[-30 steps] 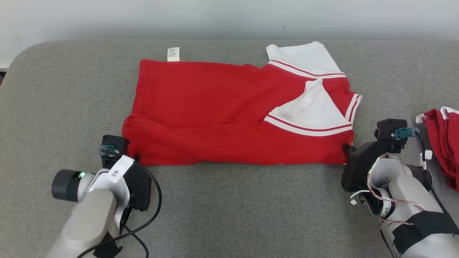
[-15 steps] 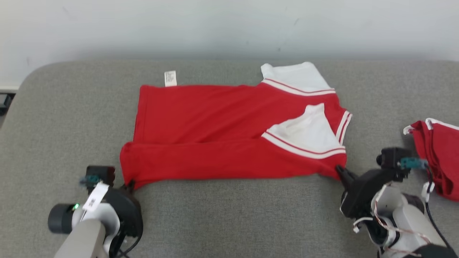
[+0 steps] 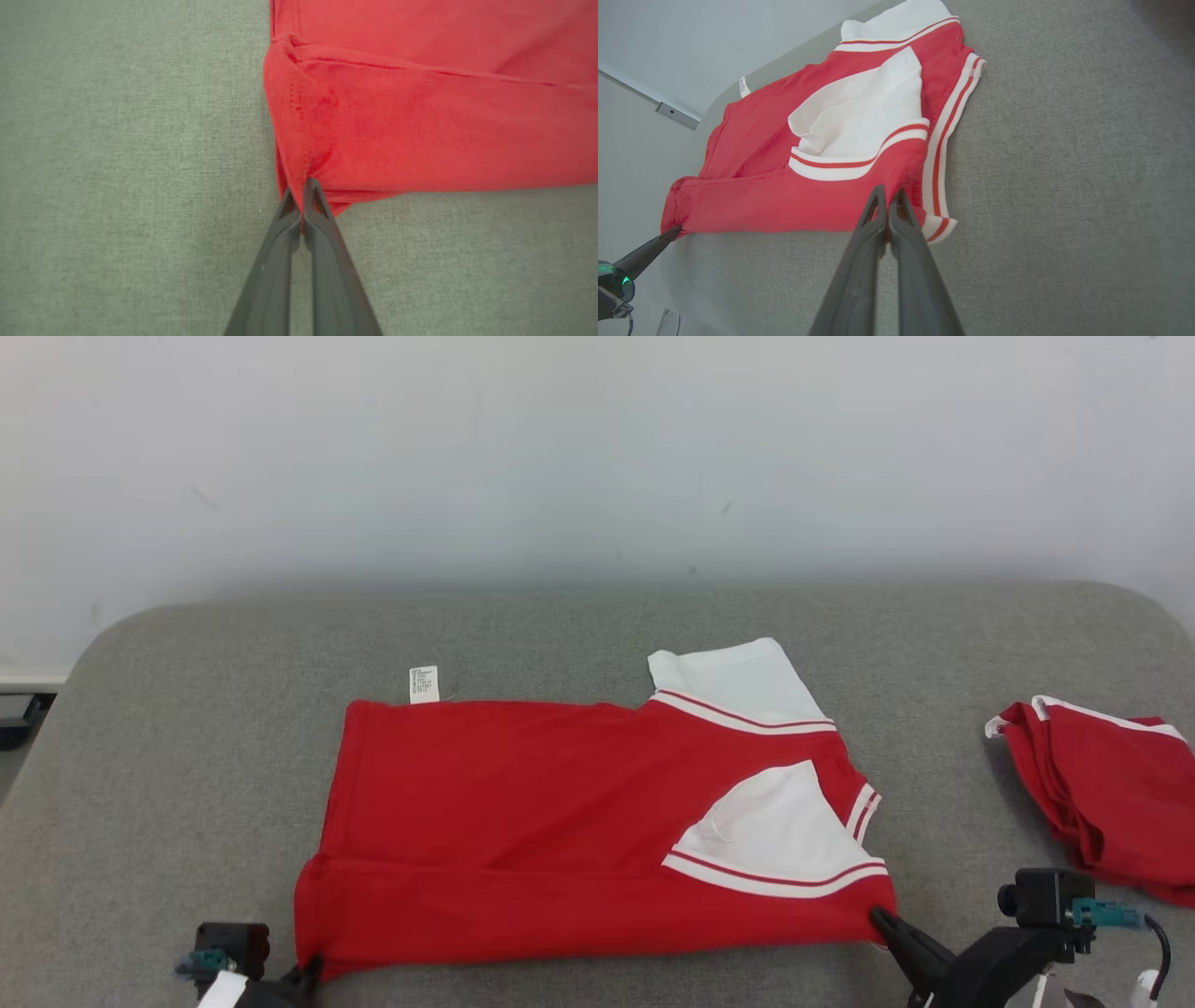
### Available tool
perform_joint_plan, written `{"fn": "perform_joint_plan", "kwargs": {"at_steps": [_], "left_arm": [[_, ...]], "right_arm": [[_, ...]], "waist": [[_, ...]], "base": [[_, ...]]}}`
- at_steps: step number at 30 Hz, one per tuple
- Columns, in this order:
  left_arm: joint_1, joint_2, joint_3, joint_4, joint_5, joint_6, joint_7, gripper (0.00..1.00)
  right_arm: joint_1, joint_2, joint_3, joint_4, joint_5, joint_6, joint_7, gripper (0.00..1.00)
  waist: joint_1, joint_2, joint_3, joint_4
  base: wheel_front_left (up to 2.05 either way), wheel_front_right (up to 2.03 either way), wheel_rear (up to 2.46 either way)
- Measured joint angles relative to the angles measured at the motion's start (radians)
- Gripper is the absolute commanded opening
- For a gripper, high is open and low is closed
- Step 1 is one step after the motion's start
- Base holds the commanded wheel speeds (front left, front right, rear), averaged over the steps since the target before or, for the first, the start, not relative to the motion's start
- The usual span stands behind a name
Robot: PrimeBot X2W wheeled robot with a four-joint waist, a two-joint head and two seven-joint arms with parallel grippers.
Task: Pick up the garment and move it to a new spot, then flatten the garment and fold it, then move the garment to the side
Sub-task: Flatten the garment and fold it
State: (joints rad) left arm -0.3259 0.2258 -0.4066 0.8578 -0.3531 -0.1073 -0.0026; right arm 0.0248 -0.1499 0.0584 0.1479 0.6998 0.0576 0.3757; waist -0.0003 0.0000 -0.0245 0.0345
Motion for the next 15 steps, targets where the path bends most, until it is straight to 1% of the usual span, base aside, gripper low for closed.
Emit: {"fn": "perform_joint_plan", "kwargs": {"at_steps": [3,5,9,15], "left_arm": [[0.046,0.011,-0.008,-0.03,0.0,0.0,-0.003,0.0],[0.063,0.013,-0.019,-0.053,0.0,0.0,-0.003,0.0],[0.111,0.021,-0.021,-0.101,0.0,-0.006,-0.003,0.0],[0.191,0.033,-0.013,-0.154,0.0,0.038,0.003,0.0]], "right_arm": [[0.059,-0.006,-0.002,-0.068,0.016,0.0,0.027,0.0],[0.105,-0.008,-0.014,-0.114,0.026,-0.007,0.04,0.0],[0.169,-0.008,-0.022,-0.178,0.04,-0.032,0.067,0.0],[0.206,-0.004,-0.033,-0.232,0.048,-0.074,0.101,0.0]], "waist": [[0.0,-0.0001,-0.016,-0.017],[0.0001,0.0,-0.024,-0.027],[0.0001,0.0,-0.032,-0.041],[0.0002,0.0001,-0.036,-0.058]], "base": [[0.0,0.0,0.0],[0.0,0.0,0.0],[0.0,0.0,0.0],[0.0,0.0,0.0]]}}
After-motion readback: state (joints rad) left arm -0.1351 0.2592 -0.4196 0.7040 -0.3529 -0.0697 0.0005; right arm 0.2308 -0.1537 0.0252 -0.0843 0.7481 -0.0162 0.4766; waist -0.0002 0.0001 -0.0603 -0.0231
